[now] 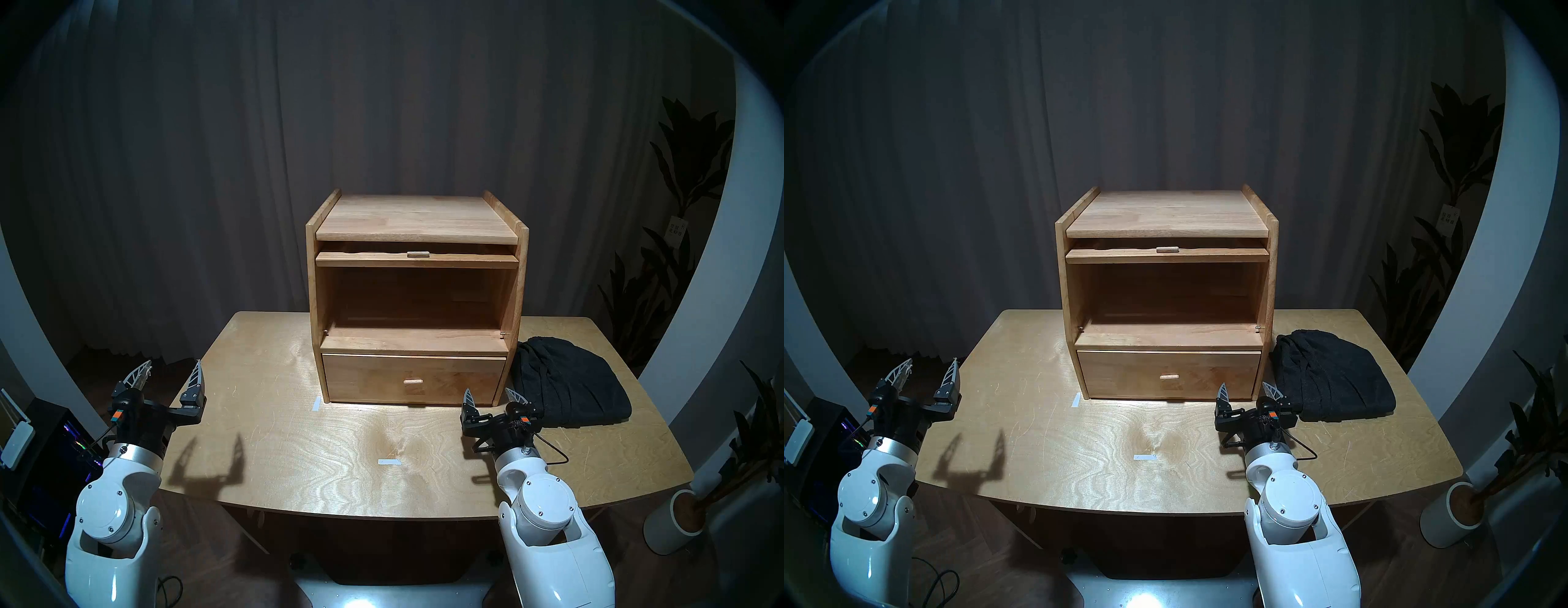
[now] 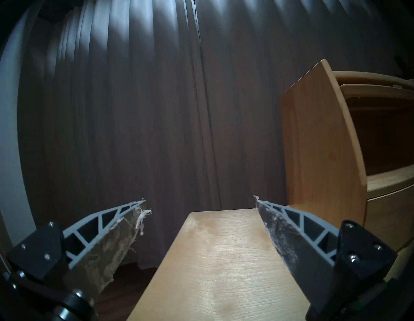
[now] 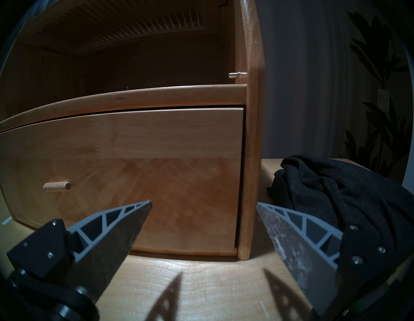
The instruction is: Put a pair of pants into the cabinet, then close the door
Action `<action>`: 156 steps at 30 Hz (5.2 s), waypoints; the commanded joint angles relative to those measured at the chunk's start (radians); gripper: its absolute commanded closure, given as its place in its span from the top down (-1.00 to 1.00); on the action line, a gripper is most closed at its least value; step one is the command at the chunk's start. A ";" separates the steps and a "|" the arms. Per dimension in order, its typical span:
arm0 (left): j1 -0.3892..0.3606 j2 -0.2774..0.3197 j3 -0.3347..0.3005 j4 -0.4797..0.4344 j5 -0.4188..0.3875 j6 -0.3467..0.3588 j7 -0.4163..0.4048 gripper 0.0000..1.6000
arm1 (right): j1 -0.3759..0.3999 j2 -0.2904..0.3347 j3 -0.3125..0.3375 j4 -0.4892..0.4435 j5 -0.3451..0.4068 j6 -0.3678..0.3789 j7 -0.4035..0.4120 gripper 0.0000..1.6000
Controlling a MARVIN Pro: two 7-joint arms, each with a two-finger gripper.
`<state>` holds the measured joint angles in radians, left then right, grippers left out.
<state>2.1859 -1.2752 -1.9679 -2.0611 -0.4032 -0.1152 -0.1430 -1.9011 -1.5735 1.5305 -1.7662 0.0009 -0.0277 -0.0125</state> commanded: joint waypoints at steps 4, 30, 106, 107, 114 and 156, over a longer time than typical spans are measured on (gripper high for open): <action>0.012 0.049 0.000 -0.025 -0.148 0.003 -0.158 1.00 | 0.032 0.022 0.001 -0.138 -0.045 -0.051 -0.011 1.00; 0.026 0.085 -0.024 0.003 -0.286 0.016 -0.310 1.00 | -0.136 0.306 0.379 -0.387 -0.294 -0.009 0.023 1.00; -0.001 0.230 -0.133 0.166 -0.706 0.275 -0.858 1.00 | 0.108 0.773 0.084 0.067 -0.896 0.029 0.617 1.00; -0.002 0.231 -0.133 0.168 -0.708 0.277 -0.861 1.00 | 0.125 0.759 0.077 0.084 -0.895 0.034 0.606 1.00; -0.008 0.238 -0.134 0.181 -0.722 0.294 -0.890 1.00 | 0.213 0.678 0.016 0.202 -0.902 0.067 0.526 1.00; -0.036 0.262 -0.131 0.242 -0.756 0.356 -0.996 1.00 | 0.656 0.375 0.152 0.036 -0.413 -0.083 0.164 -1.00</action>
<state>2.1567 -1.0168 -2.0953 -1.8144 -1.1556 0.2431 -1.1331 -1.3515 -1.1471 1.6783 -1.6240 -0.4788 -0.0320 0.2144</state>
